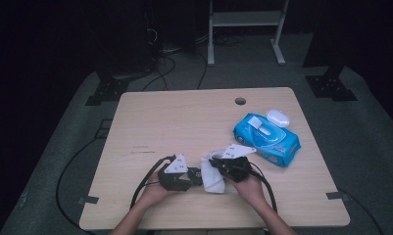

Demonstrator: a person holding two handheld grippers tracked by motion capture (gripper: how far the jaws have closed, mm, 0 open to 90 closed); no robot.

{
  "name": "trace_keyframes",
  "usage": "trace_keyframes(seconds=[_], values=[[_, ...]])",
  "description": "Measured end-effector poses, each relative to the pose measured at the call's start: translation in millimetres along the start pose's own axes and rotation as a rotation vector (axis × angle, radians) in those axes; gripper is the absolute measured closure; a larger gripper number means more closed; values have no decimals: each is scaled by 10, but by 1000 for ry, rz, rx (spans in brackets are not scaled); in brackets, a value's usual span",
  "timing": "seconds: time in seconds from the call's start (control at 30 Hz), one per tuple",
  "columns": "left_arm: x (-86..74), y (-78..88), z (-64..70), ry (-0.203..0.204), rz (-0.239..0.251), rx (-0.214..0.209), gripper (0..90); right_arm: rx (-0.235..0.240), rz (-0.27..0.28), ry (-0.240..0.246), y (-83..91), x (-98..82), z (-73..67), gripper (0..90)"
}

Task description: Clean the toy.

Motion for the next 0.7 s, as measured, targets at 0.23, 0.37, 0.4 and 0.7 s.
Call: trace_keyframes(seconds=[0.23, 0.37, 0.4, 0.7], values=[[-23, 20, -10, 1, -1, -1, 583, 73, 7, 86, -75, 96, -310, 873], [-38, 35, -30, -1, -5, 0, 583, -28, -6, 82, 26, 12, -108, 873], [-40, 35, -33, -1, -5, -2, 583, -28, -6, 63, 48, -4, -65, 873], [-58, 50, -55, 10, -3, 7, 583, -33, -25, 63, 83, -32, -26, 873]])
Point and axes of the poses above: each handheld gripper's, and its own axes: y roughly backward along the jaws, x roughly out of its top, z roughly to its right, the point moved 7 cm from there along -y, roughly forward along the jaws, and after that the axes turned 10 degrees about -z, right-handed, at the moved point
